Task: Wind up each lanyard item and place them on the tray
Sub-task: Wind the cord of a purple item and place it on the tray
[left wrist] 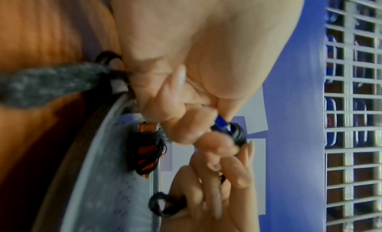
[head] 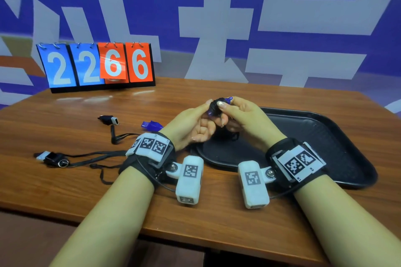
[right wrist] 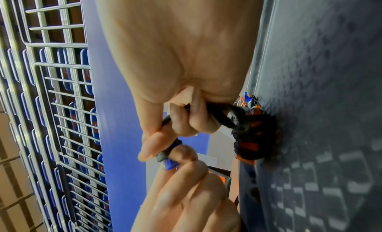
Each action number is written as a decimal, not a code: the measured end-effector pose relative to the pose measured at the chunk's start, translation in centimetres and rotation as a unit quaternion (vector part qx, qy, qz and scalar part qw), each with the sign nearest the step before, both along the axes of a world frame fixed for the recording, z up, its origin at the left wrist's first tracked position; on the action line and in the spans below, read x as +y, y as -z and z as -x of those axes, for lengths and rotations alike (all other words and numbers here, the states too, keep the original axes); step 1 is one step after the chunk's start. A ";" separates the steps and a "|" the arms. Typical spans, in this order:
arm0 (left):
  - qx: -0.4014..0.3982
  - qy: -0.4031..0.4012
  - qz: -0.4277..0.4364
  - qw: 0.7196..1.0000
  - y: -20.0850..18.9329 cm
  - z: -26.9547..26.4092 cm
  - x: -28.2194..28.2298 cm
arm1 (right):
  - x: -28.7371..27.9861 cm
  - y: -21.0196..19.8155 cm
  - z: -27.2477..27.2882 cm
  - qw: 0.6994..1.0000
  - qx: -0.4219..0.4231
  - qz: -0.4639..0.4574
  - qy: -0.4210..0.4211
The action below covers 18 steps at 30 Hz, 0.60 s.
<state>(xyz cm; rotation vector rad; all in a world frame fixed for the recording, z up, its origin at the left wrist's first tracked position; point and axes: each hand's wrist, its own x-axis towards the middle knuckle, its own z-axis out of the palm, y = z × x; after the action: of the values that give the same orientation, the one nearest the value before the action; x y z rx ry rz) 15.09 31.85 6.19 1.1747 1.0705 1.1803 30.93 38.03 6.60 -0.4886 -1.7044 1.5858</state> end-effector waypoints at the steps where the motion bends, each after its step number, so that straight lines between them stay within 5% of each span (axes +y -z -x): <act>1: 0.011 0.002 -0.002 1.000 -0.1 -0.1 0.0 | 0.0 0.0 0.0 1.000 0.003 0.002 0.002; 18: 0.058 -0.105 -0.102 0.987 0.0 -0.2 0.3 | -0.4 -0.4 0.0 1.000 0.005 0.012 -0.011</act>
<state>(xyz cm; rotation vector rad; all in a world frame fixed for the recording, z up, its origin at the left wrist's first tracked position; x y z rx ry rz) 15.32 32.11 6.19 1.3269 1.2053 1.4266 30.95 37.61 6.97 -0.4743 -1.6897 1.6231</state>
